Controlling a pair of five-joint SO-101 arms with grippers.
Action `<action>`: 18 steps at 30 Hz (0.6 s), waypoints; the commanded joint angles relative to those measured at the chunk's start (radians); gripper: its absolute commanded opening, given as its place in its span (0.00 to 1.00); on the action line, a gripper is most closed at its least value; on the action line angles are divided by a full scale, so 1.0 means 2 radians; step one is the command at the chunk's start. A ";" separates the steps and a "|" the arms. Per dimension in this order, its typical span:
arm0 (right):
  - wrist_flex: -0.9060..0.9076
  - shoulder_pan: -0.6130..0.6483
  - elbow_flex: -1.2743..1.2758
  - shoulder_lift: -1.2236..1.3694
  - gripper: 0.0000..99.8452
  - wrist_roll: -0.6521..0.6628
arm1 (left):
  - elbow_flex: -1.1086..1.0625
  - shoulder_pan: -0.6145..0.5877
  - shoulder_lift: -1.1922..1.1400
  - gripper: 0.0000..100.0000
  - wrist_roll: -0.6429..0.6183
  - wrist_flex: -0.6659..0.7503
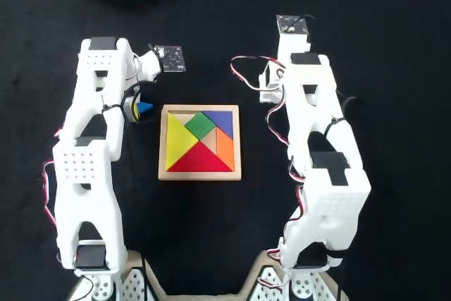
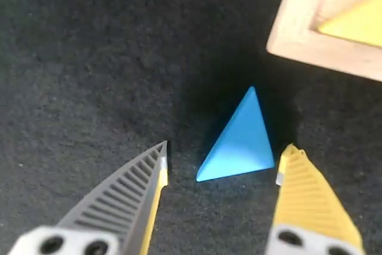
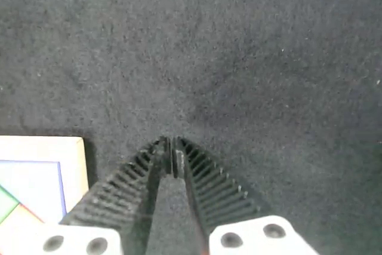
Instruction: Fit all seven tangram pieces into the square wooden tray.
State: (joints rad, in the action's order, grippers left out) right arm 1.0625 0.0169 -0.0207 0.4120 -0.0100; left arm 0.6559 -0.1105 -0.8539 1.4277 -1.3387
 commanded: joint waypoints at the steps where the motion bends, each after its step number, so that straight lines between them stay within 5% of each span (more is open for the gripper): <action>1: -0.003 0.009 -0.026 -0.002 0.01 0.007 | 0.052 0.010 -0.015 0.29 0.028 -0.018; 5: -0.003 0.009 -0.026 -0.002 0.01 0.007 | 0.052 0.010 -0.024 0.27 0.029 -0.018; 10: -0.005 0.009 -0.024 -0.002 0.01 0.007 | 0.053 0.010 -0.025 0.11 0.050 -0.042; 18: -0.005 0.009 -0.024 -0.002 0.01 0.007 | 0.076 0.020 -0.015 0.12 0.053 -0.079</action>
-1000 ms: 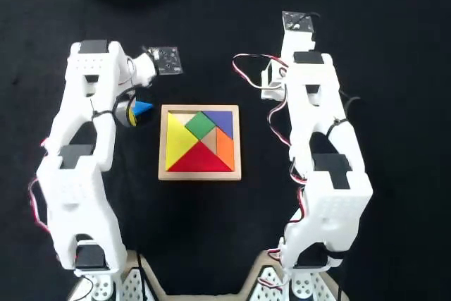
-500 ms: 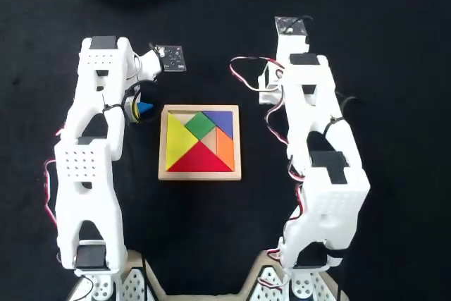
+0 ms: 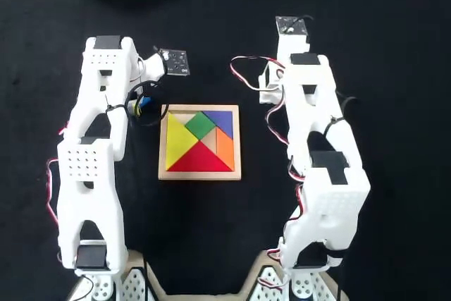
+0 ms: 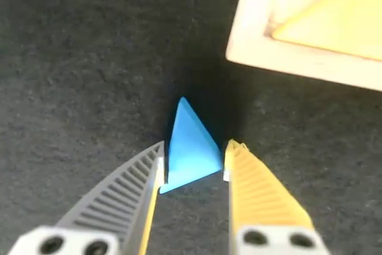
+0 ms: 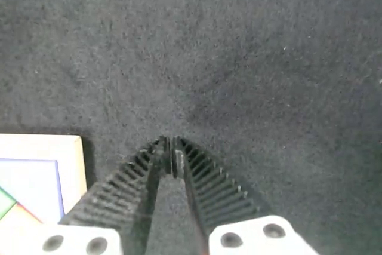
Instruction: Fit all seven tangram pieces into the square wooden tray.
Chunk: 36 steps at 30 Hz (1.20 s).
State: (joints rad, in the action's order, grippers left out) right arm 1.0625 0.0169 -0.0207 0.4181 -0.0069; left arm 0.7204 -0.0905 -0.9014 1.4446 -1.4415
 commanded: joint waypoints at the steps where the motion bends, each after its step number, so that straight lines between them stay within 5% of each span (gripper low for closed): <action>1: -0.005 0.009 -0.025 -0.005 0.01 0.005 | 0.059 0.010 0.014 0.12 0.044 -0.048; 8: -0.005 0.009 -0.025 -0.005 0.01 0.005 | 0.195 0.044 0.038 0.12 0.012 -0.155; 18: -0.004 0.008 -0.025 -0.005 0.01 0.005 | 0.221 0.152 0.009 0.12 -0.058 -0.157; 36: -0.005 0.008 -0.026 -0.007 0.01 0.005 | 0.229 0.148 -0.054 0.12 -0.092 -0.159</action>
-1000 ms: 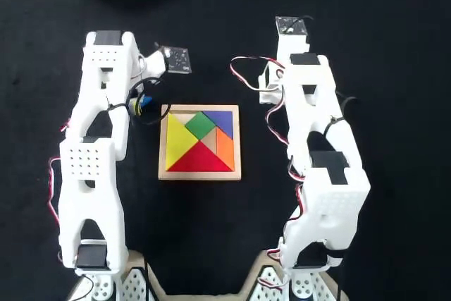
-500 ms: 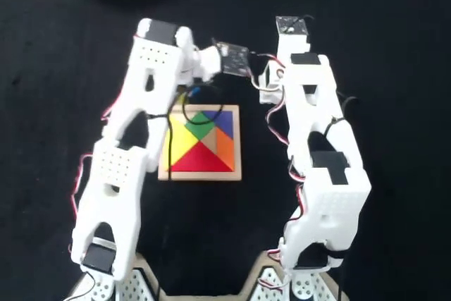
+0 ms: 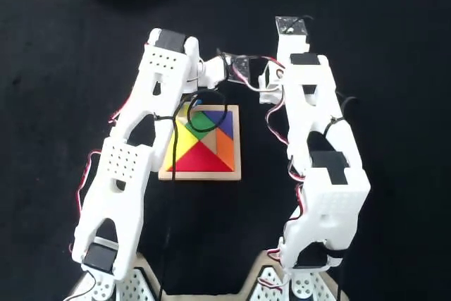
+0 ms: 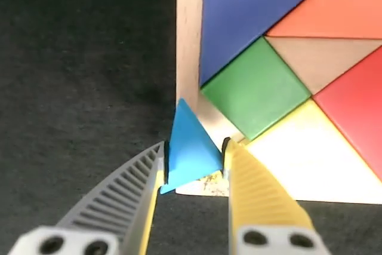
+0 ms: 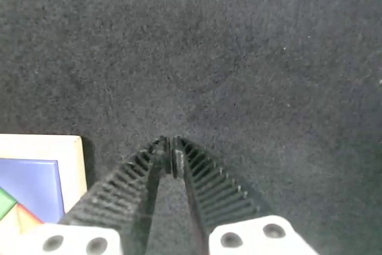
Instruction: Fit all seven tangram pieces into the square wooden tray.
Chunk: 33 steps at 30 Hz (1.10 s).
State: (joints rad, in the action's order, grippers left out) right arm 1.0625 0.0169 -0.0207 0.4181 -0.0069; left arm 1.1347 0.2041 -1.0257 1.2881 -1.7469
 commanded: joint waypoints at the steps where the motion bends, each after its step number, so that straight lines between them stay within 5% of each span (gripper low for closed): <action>1: -0.005 0.008 -0.026 -0.007 0.01 0.005 | 0.022 0.000 0.008 0.12 -0.022 -0.006; 19: -0.005 0.007 -0.026 -0.008 0.01 0.005 | -0.037 -0.004 0.008 0.13 -0.031 -0.007; 25: -0.005 0.007 -0.026 -0.008 0.01 0.006 | -0.036 -0.016 0.012 0.28 -0.034 -0.007; 33: -0.002 0.006 -0.030 -0.008 0.01 0.006 | -0.009 -0.044 0.033 0.28 -0.035 -0.007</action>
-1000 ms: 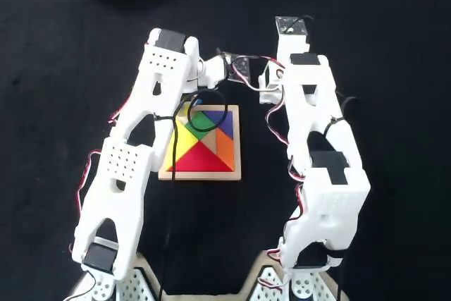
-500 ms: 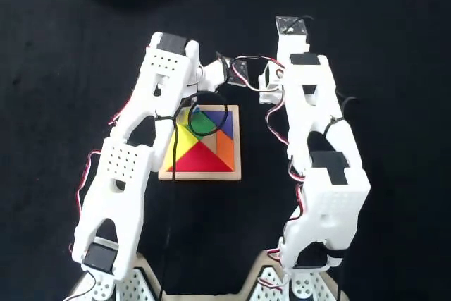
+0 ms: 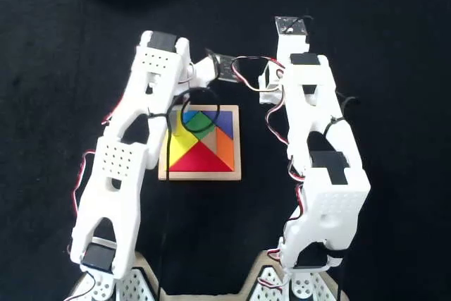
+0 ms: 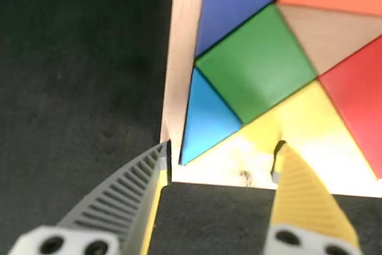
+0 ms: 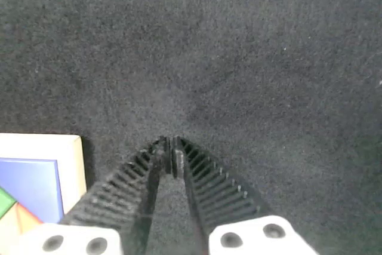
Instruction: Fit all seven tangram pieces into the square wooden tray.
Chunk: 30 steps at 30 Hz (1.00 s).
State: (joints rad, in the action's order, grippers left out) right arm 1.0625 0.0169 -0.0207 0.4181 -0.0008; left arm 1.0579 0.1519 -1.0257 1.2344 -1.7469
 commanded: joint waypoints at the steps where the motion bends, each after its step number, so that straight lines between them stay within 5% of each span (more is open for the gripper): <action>1: 0.002 0.005 -0.032 -0.008 0.01 0.003 | 0.037 -0.024 0.046 0.28 -0.010 -0.007; 8: 0.065 0.015 -0.086 -0.008 0.01 0.003 | 0.056 -0.074 0.180 0.28 -0.116 -0.007; 18: 0.015 0.113 -0.124 0.006 0.01 0.003 | -0.045 -0.208 0.286 0.28 -0.480 -0.006; 24: 0.018 0.155 -0.230 0.119 0.01 0.002 | -0.181 -0.220 0.293 0.19 -0.565 0.045; 30: 0.085 0.183 -0.422 0.245 0.01 -0.001 | -0.201 -0.221 0.293 0.16 -0.572 0.054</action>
State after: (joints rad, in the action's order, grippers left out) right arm 1.1653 0.3406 -0.5838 0.8048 -0.0008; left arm 0.6544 -0.2793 -0.5040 0.1036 -1.6563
